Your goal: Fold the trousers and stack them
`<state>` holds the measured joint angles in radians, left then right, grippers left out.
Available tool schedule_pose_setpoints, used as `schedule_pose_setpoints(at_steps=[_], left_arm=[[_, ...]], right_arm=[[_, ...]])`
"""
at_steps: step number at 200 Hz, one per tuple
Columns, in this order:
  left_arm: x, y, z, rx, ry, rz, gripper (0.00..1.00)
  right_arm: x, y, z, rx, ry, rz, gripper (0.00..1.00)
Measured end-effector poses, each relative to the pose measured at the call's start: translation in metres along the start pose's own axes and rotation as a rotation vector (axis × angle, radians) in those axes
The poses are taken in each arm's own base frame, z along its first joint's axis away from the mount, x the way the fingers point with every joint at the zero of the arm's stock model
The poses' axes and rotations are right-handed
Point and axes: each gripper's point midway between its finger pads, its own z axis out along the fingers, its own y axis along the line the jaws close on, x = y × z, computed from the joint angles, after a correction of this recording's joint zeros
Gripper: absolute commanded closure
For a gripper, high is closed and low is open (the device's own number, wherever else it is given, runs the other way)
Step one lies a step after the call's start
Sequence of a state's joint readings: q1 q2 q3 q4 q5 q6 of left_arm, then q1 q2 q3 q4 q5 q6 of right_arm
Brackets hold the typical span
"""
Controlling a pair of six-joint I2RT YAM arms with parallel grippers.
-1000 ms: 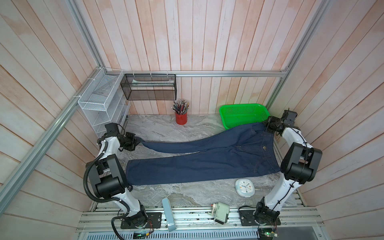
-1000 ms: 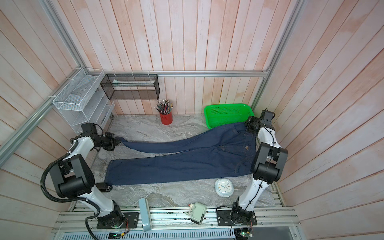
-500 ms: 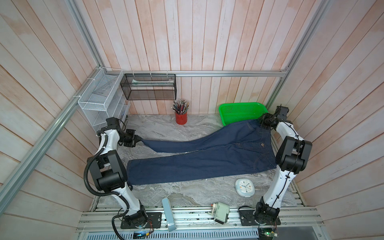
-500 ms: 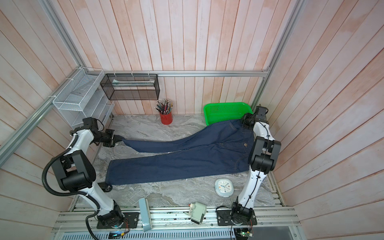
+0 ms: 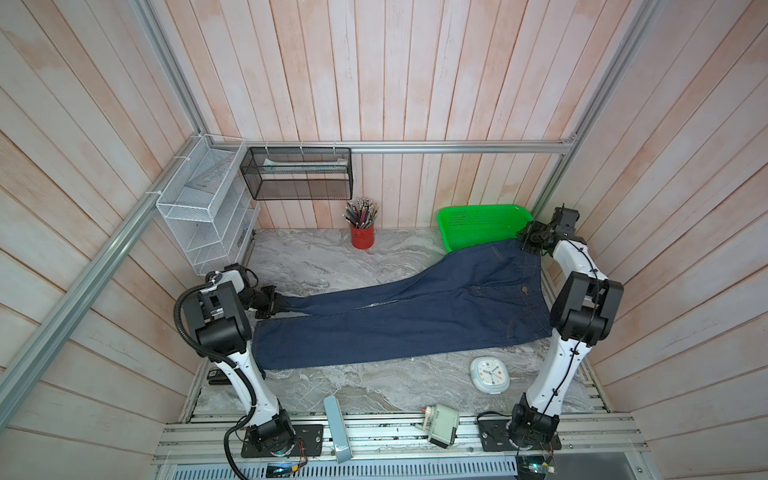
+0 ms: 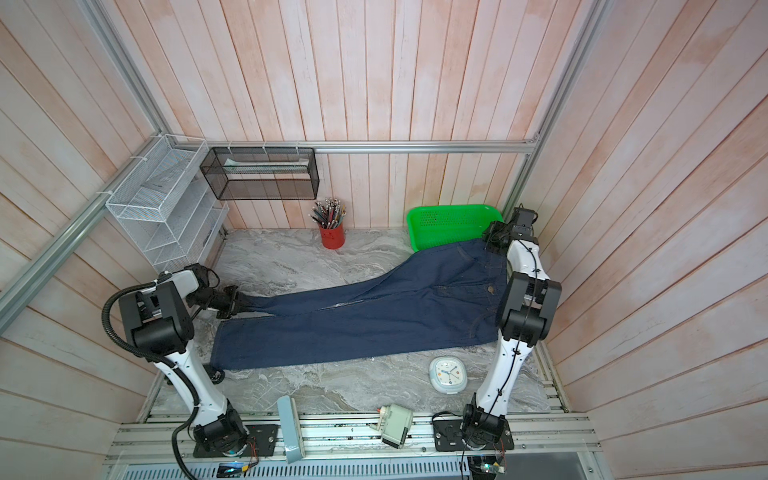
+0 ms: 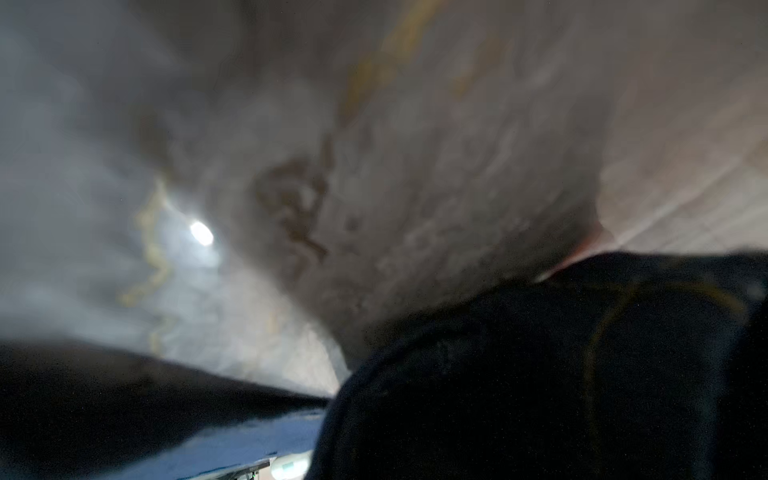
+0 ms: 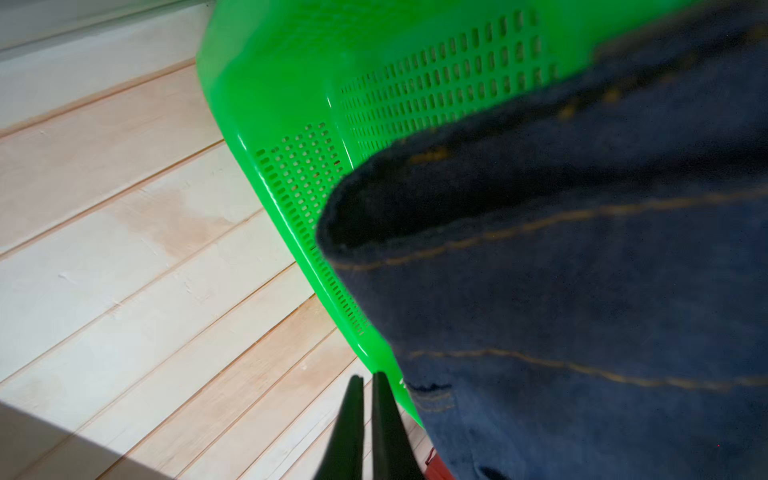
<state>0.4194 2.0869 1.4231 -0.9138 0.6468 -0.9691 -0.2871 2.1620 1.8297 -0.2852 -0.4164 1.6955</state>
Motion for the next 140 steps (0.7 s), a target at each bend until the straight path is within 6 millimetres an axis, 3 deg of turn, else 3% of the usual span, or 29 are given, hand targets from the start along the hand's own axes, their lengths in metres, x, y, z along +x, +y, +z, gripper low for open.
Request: schedule_pose_setpoints(at_steps=[26, 56, 76, 86, 92, 115, 140], left_arm=[[0.002, -0.002, 0.000, 0.016, -0.005, 0.025, 0.83], [-0.002, -0.022, -0.003, 0.131, -0.063, 0.142, 0.76], [0.007, -0.044, -0.028, 0.259, -0.148, 0.264, 0.81], [0.019, -0.059, -0.052, 0.337, -0.197, 0.314, 0.82], [0.028, -0.058, -0.060, 0.353, -0.203, 0.319, 0.82], [0.054, -0.060, -0.089, 0.437, -0.265, 0.413, 0.61], [0.076, -0.066, -0.110, 0.502, -0.316, 0.508, 0.47]], right_arm=[[0.002, 0.000, 0.001, 0.001, 0.003, 0.000, 0.95], [0.004, -0.003, 0.004, -0.001, 0.011, -0.005, 0.92], [0.004, -0.014, 0.008, 0.018, 0.019, -0.001, 0.90], [0.003, -0.021, 0.009, 0.030, 0.023, 0.001, 0.87], [0.003, -0.025, 0.010, 0.039, 0.026, 0.002, 0.84], [0.004, -0.033, 0.009, 0.055, 0.036, -0.014, 0.74], [0.013, -0.025, -0.004, 0.037, 0.051, -0.069, 0.68]])
